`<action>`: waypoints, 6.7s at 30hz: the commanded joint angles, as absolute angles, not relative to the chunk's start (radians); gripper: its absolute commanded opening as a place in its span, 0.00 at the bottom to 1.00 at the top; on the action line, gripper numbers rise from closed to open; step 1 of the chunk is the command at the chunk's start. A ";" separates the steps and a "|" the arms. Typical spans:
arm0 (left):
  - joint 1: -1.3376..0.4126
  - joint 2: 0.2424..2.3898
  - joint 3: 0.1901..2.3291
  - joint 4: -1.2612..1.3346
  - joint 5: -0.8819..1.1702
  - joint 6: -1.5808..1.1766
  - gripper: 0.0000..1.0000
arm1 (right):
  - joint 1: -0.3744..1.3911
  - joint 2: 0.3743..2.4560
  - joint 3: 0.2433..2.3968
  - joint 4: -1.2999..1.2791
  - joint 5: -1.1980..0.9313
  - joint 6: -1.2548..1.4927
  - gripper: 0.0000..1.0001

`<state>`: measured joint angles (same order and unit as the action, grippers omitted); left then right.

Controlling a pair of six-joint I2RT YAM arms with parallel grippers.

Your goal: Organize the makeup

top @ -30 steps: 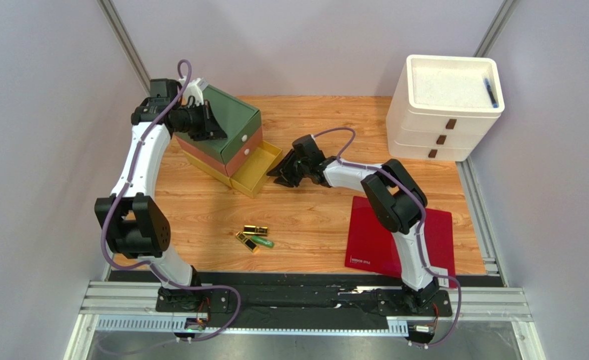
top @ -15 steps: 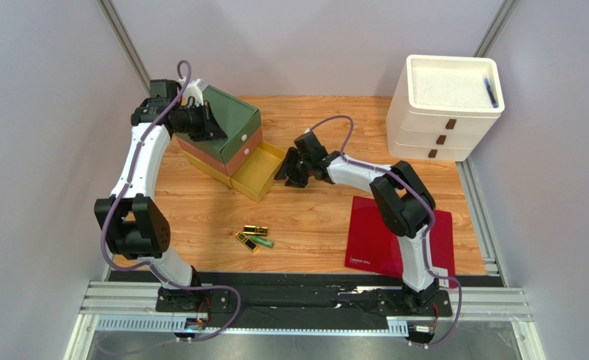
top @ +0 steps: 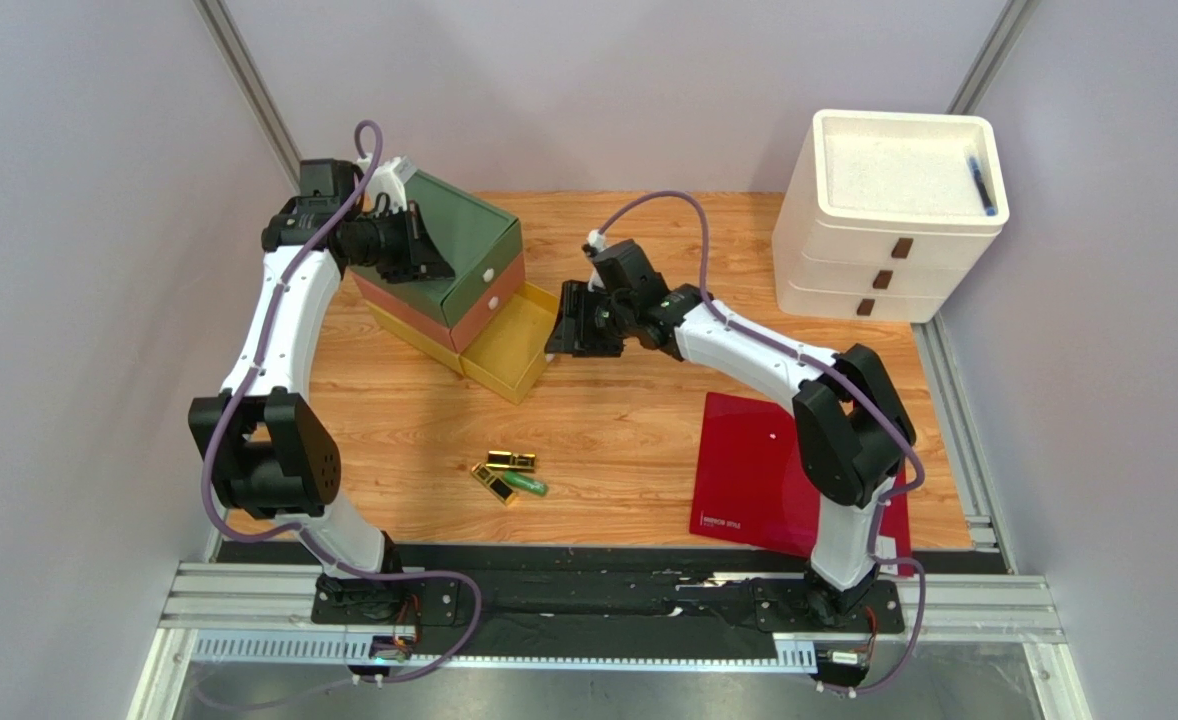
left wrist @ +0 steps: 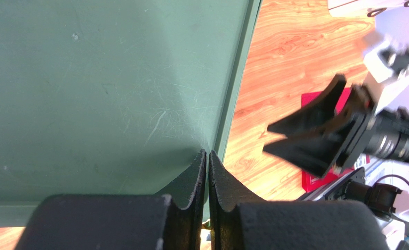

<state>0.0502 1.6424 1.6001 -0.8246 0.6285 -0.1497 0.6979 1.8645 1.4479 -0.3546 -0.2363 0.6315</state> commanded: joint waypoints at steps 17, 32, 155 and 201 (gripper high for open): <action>0.057 1.624 1.514 -0.851 0.611 -0.135 0.10 | 1.094 1.999 1.562 -0.681 -0.098 0.141 0.56; 0.057 1.623 1.502 -0.847 0.627 -0.135 0.10 | 1.095 2.123 1.632 -0.634 -0.002 0.141 0.56; 0.058 0.407 0.845 -1.183 0.620 -0.644 0.12 | 1.075 1.999 1.417 -0.411 -0.213 0.293 0.53; 0.058 0.463 0.854 -1.132 0.592 -0.561 0.23 | 0.830 2.107 1.998 -0.730 -0.107 0.322 0.08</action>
